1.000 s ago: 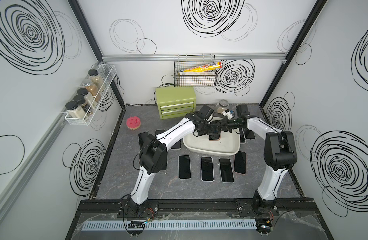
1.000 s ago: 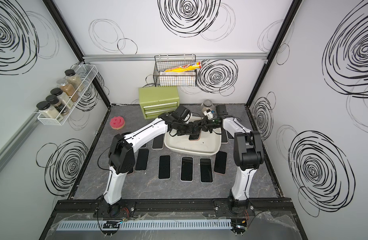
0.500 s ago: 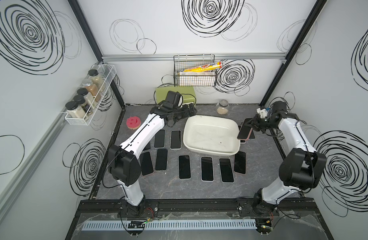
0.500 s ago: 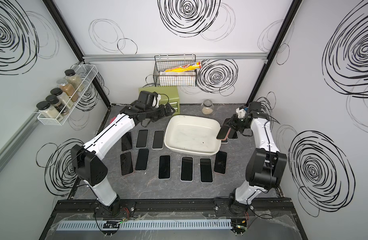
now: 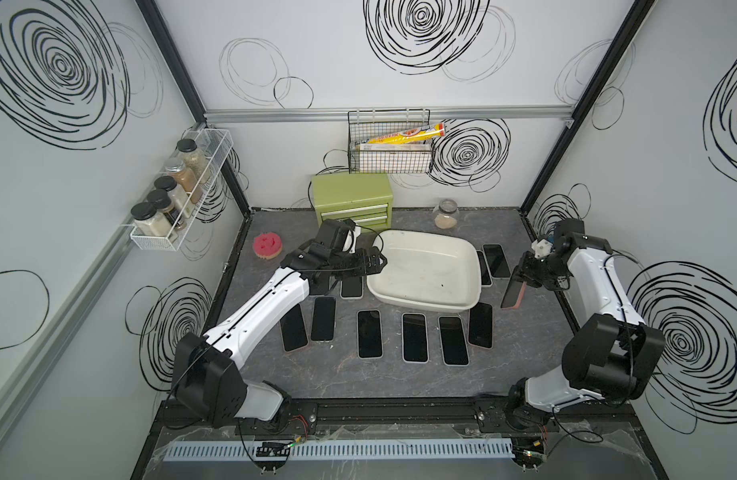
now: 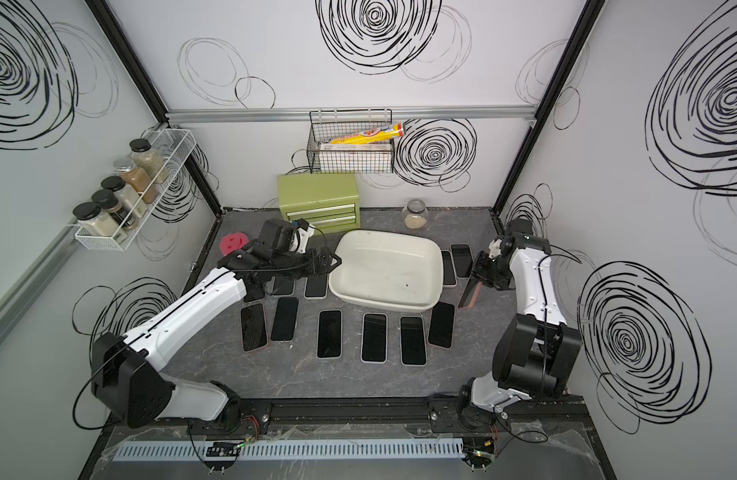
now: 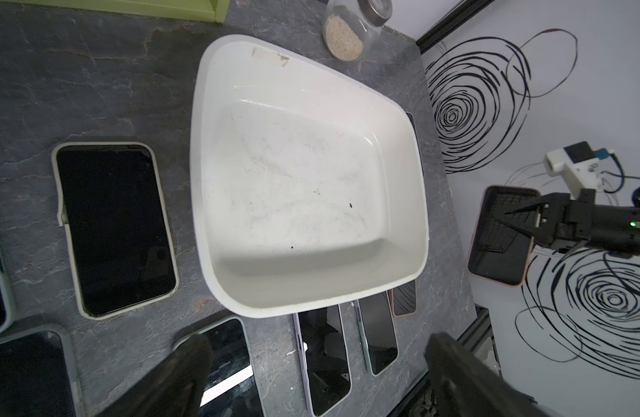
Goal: Take the phone out of the storage box
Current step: Place the phone at the center of the board.
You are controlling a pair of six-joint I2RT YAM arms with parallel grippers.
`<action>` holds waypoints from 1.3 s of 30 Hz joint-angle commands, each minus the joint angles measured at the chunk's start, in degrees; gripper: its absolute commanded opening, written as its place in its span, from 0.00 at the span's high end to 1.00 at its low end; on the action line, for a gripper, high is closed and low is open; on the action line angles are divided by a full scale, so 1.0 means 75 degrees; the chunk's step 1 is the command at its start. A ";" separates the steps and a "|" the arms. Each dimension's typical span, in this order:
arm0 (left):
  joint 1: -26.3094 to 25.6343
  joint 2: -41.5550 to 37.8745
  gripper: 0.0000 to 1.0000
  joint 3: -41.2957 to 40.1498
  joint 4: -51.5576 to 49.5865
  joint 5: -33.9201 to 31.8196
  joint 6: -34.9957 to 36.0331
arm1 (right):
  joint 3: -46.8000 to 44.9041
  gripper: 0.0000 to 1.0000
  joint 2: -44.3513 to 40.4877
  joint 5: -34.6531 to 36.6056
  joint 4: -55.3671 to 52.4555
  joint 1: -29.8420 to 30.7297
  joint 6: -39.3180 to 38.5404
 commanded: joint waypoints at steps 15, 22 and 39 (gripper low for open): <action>0.0264 -0.1434 0.01 -0.2053 0.1307 0.1133 0.0308 | -0.0142 1.00 0.1031 0.2042 -0.1356 0.1256 0.0001; 0.0283 -0.1645 0.01 -0.2355 0.1465 0.1160 0.0346 | -0.0318 1.00 0.1682 0.2734 -0.1219 0.1660 0.0304; 0.0344 -0.1536 0.01 -0.2712 0.1645 0.1369 0.0445 | -0.0864 1.00 0.2142 0.2974 -0.0256 0.1678 0.0368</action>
